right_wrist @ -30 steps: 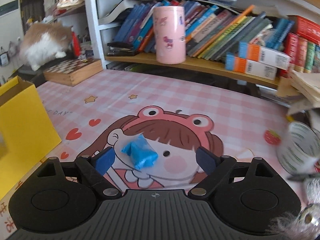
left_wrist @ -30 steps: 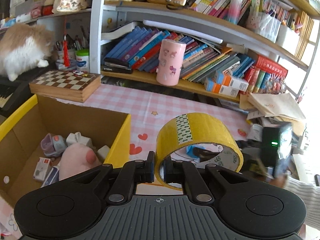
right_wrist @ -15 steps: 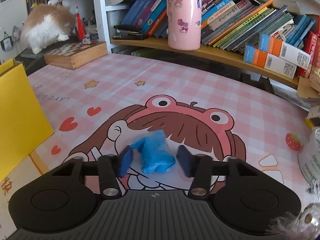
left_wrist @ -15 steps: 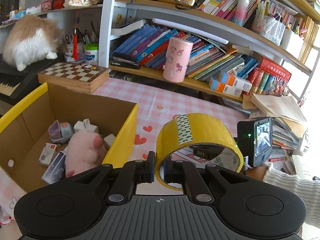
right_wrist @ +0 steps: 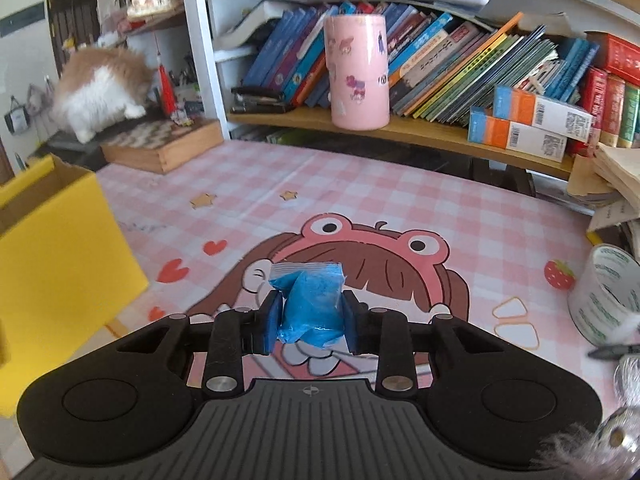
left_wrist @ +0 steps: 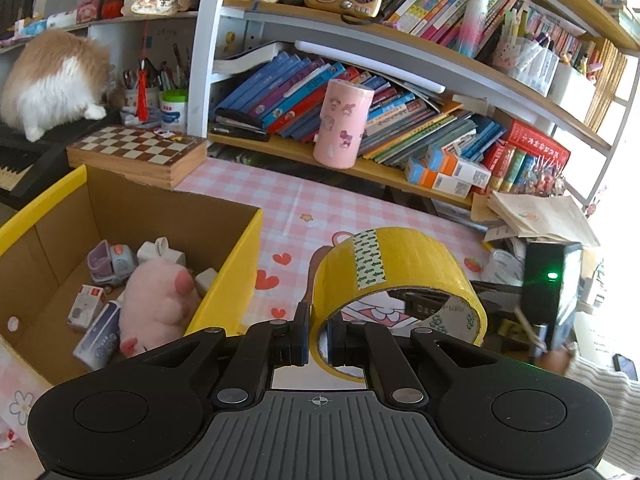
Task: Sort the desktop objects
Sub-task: 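Lift the tape roll with the left gripper while the right gripper grasps the blue item, then carry the tape roll and blue item with both grippers toward the yellow box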
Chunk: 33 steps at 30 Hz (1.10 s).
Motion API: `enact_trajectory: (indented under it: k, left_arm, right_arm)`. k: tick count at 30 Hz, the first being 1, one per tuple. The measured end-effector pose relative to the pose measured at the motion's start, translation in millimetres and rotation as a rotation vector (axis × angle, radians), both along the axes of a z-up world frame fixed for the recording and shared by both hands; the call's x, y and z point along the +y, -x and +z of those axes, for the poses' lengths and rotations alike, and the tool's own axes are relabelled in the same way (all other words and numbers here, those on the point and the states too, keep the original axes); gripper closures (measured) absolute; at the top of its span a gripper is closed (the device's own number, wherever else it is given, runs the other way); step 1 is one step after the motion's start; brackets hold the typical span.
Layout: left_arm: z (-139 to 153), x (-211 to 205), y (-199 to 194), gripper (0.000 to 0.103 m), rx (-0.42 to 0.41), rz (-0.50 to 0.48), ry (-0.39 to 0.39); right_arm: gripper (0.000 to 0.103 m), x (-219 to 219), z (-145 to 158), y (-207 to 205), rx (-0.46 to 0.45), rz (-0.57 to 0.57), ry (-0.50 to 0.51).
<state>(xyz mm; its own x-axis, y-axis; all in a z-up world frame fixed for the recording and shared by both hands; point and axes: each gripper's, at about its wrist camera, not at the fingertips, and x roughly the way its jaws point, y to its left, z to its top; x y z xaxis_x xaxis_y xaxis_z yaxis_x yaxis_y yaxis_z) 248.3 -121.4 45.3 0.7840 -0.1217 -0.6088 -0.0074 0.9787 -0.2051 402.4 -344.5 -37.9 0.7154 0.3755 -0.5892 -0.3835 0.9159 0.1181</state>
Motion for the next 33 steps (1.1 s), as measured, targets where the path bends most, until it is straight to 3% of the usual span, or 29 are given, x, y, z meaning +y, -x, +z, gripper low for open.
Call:
enact_trajectory:
  k: [18, 33]
  left_arm:
    - [1.4, 16.8, 26.3, 0.096, -0.046, -0.105, 0.067]
    - [3.3, 74.5, 70.1, 0.096, -0.063, -0.211, 0.095]
  right_arm:
    - [0.074, -24.7, 47.4, 99.5, -0.010, -0.123, -0.052]
    - [0.074, 35.5, 55.8, 188.5, 0.009, -0.246, -0.103]
